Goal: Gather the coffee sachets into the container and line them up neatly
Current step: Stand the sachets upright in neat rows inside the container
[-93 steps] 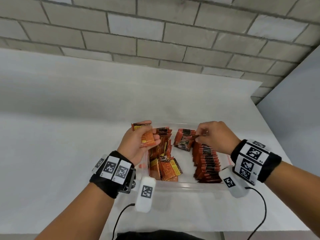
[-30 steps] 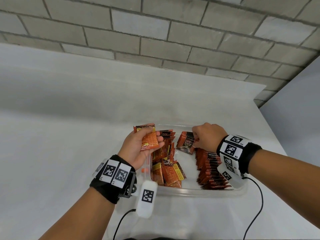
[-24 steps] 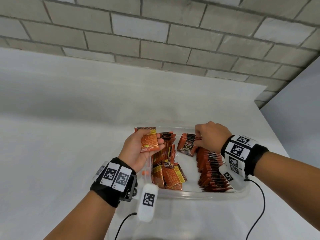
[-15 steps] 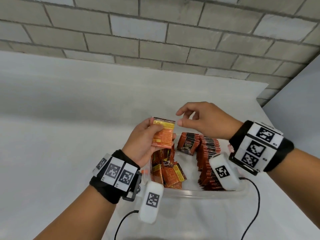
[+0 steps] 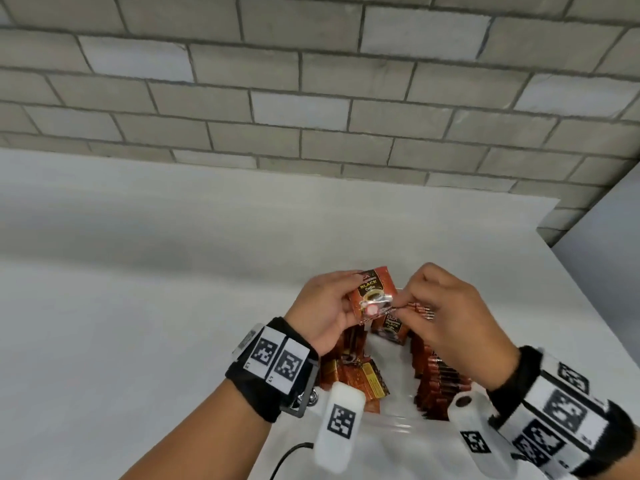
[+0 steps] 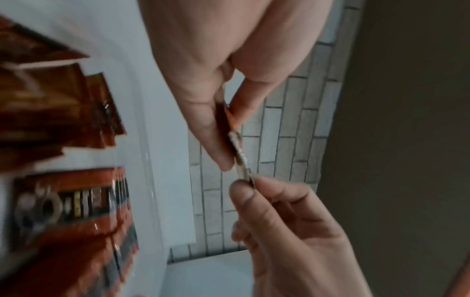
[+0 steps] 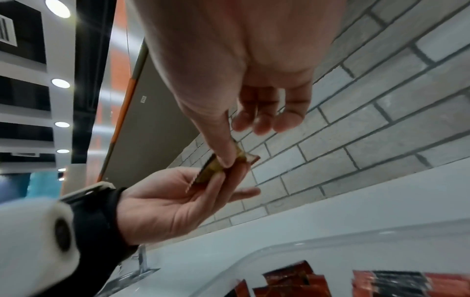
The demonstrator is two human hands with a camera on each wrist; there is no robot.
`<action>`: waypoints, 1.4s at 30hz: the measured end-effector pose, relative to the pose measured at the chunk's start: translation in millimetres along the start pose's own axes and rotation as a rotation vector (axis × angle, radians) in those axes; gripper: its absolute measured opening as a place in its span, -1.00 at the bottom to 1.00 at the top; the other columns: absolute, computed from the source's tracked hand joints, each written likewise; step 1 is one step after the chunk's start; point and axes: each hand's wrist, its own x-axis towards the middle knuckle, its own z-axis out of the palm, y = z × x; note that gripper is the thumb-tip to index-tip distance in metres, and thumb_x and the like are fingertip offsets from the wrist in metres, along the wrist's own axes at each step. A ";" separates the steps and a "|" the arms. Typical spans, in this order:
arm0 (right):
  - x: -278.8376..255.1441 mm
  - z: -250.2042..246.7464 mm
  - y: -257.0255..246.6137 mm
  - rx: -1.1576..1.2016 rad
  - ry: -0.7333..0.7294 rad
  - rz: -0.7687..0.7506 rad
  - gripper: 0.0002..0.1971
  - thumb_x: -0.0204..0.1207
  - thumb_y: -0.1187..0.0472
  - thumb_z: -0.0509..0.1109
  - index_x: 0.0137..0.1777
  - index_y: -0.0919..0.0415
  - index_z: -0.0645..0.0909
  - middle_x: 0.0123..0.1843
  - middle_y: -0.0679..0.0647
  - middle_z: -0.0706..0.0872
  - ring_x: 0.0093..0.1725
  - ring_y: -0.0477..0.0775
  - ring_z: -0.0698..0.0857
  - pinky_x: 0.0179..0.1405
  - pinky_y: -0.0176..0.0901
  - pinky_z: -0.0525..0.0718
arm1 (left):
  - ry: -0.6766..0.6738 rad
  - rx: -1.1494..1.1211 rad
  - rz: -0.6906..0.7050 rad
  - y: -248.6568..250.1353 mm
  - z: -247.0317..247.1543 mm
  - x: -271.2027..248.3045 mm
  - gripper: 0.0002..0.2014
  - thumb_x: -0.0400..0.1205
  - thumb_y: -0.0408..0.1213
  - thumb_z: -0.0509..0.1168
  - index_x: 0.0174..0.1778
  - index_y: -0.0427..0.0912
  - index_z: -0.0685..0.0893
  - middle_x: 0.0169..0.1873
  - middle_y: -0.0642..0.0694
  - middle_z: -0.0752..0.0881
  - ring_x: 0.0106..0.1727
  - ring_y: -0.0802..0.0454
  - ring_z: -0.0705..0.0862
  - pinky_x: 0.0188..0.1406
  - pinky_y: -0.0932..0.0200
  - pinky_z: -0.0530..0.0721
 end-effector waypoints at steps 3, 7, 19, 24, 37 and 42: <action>-2.6 -3.8 7.6 0.149 -0.066 0.300 -0.78 0.45 0.29 0.50 0.02 -0.03 0.70 -0.14 -0.09 0.64 -0.16 -0.10 0.63 -0.20 -0.48 0.52 | 0.009 0.067 0.101 -3.7 2.9 2.8 -0.83 0.71 -0.38 0.17 0.07 -0.31 0.67 -0.17 -0.20 0.81 -0.23 0.00 0.79 -0.27 0.13 0.77; -3.1 -3.2 8.5 0.746 -0.206 0.845 -0.74 0.53 0.16 0.42 0.21 0.07 0.62 -0.03 0.10 0.78 -0.17 0.06 0.72 -0.23 -0.15 0.67 | 0.013 0.031 0.134 -9.5 6.5 4.9 -0.85 0.71 -0.41 0.18 0.07 -0.30 0.66 -0.14 -0.23 0.80 -0.18 -0.03 0.80 -0.25 0.12 0.77; 2.1 -6.5 12.4 0.673 -0.113 0.683 -0.75 0.43 0.36 0.50 0.09 0.34 0.65 -0.35 0.19 0.78 -0.37 0.05 0.73 -0.34 -0.20 0.70 | -0.001 0.250 0.146 -8.7 10.0 11.3 -0.91 0.62 -0.41 0.33 0.00 -0.31 0.71 -0.12 -0.27 0.78 -0.14 -0.11 0.79 -0.14 -0.06 0.80; 7.2 -6.3 13.1 0.374 -0.181 0.614 -0.69 0.41 0.14 0.56 0.13 0.03 0.62 -0.18 0.02 0.81 -0.18 0.02 0.77 -0.11 -0.15 0.68 | 0.027 0.367 0.167 -7.4 8.9 13.5 -0.91 0.60 -0.41 0.36 0.00 -0.29 0.71 -0.20 -0.23 0.79 -0.28 -0.03 0.80 -0.31 0.05 0.80; 38.0 -17.4 35.0 -0.160 -0.473 0.451 -0.92 0.48 0.20 0.50 -0.06 0.08 0.69 -0.22 -0.07 0.71 -0.21 -0.10 0.65 -0.33 -0.48 0.46 | 0.208 0.501 0.130 18.1 -33.9 -4.7 -0.83 0.64 -0.14 0.33 0.07 -0.12 0.70 -0.01 -0.13 0.74 -0.01 -0.10 0.74 -0.12 -0.04 0.79; 36.5 8.1 50.4 -0.262 -0.617 0.483 -0.87 0.43 0.25 0.52 -0.13 0.13 0.61 -0.25 -0.09 0.63 -0.21 -0.03 0.61 -0.34 -0.37 0.46 | 0.366 0.601 0.162 20.7 -74.0 -7.4 -0.90 0.63 -0.15 0.34 -0.02 -0.06 0.70 -0.05 -0.14 0.72 -0.08 -0.10 0.71 -0.22 -0.02 0.76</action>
